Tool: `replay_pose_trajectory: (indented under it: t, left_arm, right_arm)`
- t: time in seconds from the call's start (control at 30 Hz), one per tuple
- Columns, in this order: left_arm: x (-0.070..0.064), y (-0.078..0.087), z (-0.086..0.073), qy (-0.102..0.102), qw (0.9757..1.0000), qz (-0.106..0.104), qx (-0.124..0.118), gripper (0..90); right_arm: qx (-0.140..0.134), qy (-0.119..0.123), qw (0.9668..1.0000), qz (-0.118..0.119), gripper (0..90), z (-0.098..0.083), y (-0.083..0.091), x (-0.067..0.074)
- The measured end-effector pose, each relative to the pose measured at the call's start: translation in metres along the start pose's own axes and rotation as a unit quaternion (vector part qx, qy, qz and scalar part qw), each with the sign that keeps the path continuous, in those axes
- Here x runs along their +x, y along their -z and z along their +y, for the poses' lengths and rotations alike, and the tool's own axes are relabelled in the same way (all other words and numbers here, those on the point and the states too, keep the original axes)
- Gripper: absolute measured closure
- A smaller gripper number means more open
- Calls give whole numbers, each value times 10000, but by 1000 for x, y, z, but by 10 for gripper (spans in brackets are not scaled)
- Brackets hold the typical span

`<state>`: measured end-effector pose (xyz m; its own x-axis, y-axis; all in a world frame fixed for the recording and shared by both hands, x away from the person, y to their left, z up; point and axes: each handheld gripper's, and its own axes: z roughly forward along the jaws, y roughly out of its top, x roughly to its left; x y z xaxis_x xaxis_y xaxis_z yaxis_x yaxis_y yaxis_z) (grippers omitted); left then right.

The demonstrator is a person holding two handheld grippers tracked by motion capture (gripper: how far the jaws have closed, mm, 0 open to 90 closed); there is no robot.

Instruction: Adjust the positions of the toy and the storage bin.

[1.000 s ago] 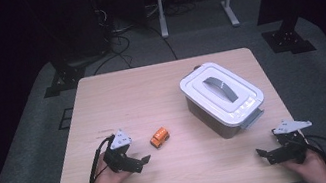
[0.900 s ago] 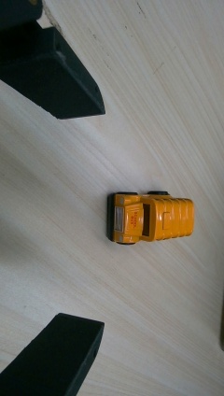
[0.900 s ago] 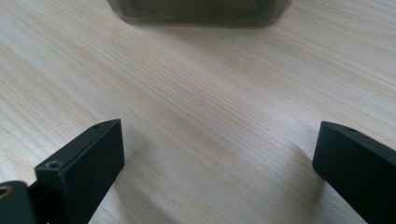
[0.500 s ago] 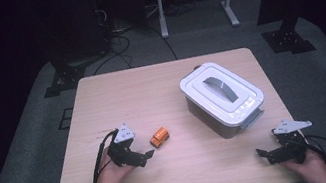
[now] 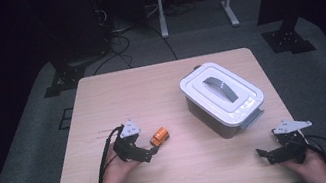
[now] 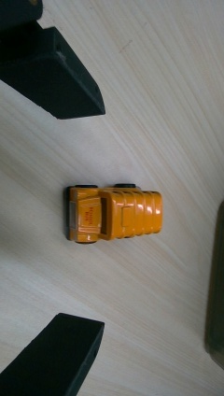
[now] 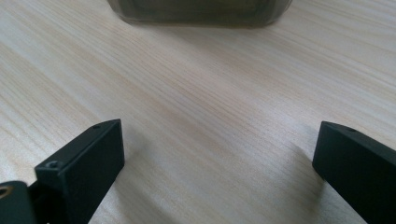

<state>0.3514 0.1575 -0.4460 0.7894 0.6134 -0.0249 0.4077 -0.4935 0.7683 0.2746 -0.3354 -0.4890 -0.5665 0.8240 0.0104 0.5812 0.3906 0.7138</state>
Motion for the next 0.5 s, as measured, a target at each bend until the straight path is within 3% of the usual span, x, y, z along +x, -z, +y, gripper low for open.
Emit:
replay_pose_trajectory:
  t: [0.5]
  left_arm:
    - [-3,-25,16,-100,9999,-3,65,0]
  right_arm:
    - [1,0,10000,1,11,0,0,0]
